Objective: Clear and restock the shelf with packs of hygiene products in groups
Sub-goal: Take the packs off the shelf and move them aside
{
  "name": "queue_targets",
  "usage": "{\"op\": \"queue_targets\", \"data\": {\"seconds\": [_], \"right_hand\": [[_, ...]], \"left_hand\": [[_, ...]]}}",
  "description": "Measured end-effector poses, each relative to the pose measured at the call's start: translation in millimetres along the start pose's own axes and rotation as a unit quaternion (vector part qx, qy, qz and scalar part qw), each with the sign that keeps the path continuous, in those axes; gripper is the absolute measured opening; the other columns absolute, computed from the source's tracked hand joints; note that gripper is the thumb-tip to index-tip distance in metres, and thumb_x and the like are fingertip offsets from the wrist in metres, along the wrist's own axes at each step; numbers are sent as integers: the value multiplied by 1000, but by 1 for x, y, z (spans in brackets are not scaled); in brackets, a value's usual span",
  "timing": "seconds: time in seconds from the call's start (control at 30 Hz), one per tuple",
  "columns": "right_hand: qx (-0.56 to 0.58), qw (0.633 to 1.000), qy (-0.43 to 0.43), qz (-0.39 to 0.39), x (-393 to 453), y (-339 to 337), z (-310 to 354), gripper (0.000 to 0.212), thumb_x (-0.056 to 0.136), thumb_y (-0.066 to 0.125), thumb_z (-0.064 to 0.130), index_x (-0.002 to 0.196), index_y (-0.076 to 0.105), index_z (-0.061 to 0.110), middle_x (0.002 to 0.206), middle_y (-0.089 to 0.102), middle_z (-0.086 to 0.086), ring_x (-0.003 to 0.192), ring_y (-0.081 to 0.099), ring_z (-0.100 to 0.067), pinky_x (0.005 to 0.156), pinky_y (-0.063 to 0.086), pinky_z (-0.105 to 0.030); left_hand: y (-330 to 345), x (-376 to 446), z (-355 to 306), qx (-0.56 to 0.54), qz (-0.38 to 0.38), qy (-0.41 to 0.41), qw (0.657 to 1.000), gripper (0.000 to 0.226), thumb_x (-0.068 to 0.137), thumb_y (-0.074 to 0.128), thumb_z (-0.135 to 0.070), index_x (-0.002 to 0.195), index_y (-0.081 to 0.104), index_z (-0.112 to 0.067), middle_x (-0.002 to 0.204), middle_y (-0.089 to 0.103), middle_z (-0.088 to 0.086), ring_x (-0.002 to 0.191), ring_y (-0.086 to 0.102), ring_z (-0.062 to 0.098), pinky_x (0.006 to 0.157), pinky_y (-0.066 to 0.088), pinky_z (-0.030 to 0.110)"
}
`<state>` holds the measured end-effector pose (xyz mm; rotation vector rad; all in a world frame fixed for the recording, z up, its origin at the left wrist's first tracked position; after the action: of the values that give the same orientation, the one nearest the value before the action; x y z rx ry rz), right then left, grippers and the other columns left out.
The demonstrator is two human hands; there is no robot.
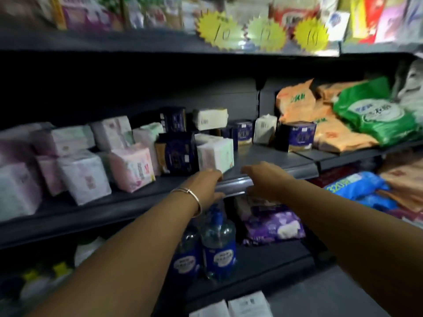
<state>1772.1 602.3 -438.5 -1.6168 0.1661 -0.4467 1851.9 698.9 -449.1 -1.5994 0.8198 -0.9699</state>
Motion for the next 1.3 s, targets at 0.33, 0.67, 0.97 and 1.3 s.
{"op": "queue_targets", "data": {"seconds": [0.33, 0.67, 0.97, 1.3], "right_hand": [[-5, 997, 6, -72, 80, -47, -32, 39, 90, 54, 17, 128, 50, 12, 124, 58, -13, 112, 56, -30, 86, 48, -38], [0, 993, -11, -118, 190, -43, -67, 39, 87, 58, 16, 125, 53, 13, 128, 54, -7, 119, 48, -27, 90, 43, -36], [-19, 988, -32, -149, 278, -27, -64, 90, 83, 68, 35, 151, 9, 22, 159, 8, -5, 143, 16, -31, 110, 27, -44], [-41, 988, 1, -146, 323, -11, -50, 108, 76, 73, 43, 151, -3, 21, 150, 22, -7, 135, 22, -33, 102, 31, -52]], "left_hand": [[-76, 94, 18, -3, -96, 5, 995, 31, 92, 52, -12, 123, 53, -13, 123, 50, 4, 108, 54, 22, 94, 45, 33], [-78, 192, 61, 59, -24, -19, 998, 52, 84, 53, 5, 133, 45, -13, 138, 40, 6, 124, 43, 22, 99, 34, 22], [-44, 237, 99, 163, 157, -21, 974, 71, 77, 68, -11, 137, 38, -32, 138, 43, 0, 121, 47, 23, 101, 43, 39], [-18, 256, 107, 205, 245, 34, 947, 89, 73, 77, -27, 145, 25, -36, 151, 31, -1, 136, 33, 25, 111, 31, 47]]}}
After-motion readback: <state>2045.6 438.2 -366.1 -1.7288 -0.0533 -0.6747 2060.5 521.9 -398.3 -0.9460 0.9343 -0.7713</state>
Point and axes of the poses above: each hand's wrist, its own x-axis towards the middle knuckle, its own y-axis out of the palm, z = x × y, the point moved 7 cm from there along x, towards the middle knuckle
